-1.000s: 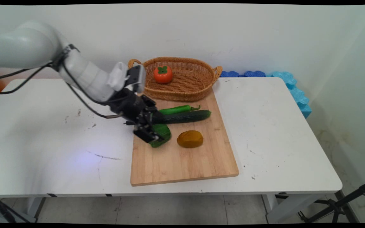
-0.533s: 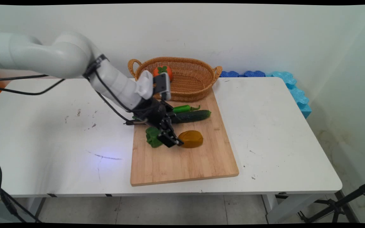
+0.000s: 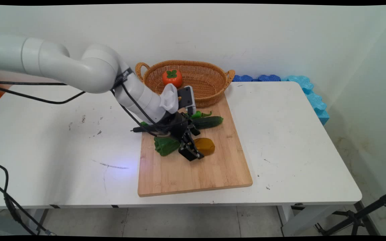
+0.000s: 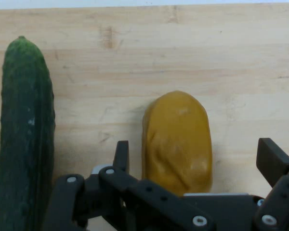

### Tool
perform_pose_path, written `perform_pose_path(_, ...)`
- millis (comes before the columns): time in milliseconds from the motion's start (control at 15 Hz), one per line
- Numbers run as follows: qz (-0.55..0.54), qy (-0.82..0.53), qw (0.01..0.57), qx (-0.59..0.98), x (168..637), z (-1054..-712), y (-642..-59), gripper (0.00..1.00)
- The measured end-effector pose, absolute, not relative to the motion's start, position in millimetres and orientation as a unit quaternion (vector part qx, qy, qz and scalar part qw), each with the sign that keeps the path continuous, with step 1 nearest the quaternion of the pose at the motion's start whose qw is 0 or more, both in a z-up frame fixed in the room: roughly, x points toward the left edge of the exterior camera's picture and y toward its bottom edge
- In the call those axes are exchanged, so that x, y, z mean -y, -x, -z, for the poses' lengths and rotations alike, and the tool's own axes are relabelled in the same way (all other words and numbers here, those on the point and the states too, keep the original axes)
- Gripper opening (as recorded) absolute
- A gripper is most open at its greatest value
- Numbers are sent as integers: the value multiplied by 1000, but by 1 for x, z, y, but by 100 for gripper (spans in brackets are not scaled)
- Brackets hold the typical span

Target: Pick up the potato from the cutting board, then place the picked object in the vegetable basket

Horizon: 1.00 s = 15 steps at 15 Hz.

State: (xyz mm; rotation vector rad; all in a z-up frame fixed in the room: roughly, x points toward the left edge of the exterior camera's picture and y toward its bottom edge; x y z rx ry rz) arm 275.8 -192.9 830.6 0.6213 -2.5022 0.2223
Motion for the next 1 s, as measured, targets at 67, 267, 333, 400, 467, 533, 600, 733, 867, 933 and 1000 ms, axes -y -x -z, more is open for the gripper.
perform_pose_path(67, -83, -232, 272, 930, 194, -829, -273, 100)
perform_pose_path(267, -84, -234, 267, 931, 196, -824, -267, 100)
perform_pose_path(333, -85, -235, 265, 931, 196, -822, -265, 100)
perform_pose_path(400, -85, -235, 264, 932, 197, -821, -263, 100)
perform_pose_path(467, -86, -236, 262, 932, 197, -820, -262, 100)
perform_pose_path(533, -86, -237, 261, 932, 198, -819, -261, 100)
perform_pose_path(600, -87, -237, 260, 932, 199, -818, -260, 0)
perform_pose_path(733, -88, -238, 257, 933, 200, -817, -258, 0)
perform_pose_path(867, -89, -238, 255, 933, 200, -816, -258, 0)
perform_pose_path(933, -89, -238, 254, 933, 200, -816, -257, 0)
perform_pose_path(1000, -89, -238, 252, 934, 200, -816, -257, 0)
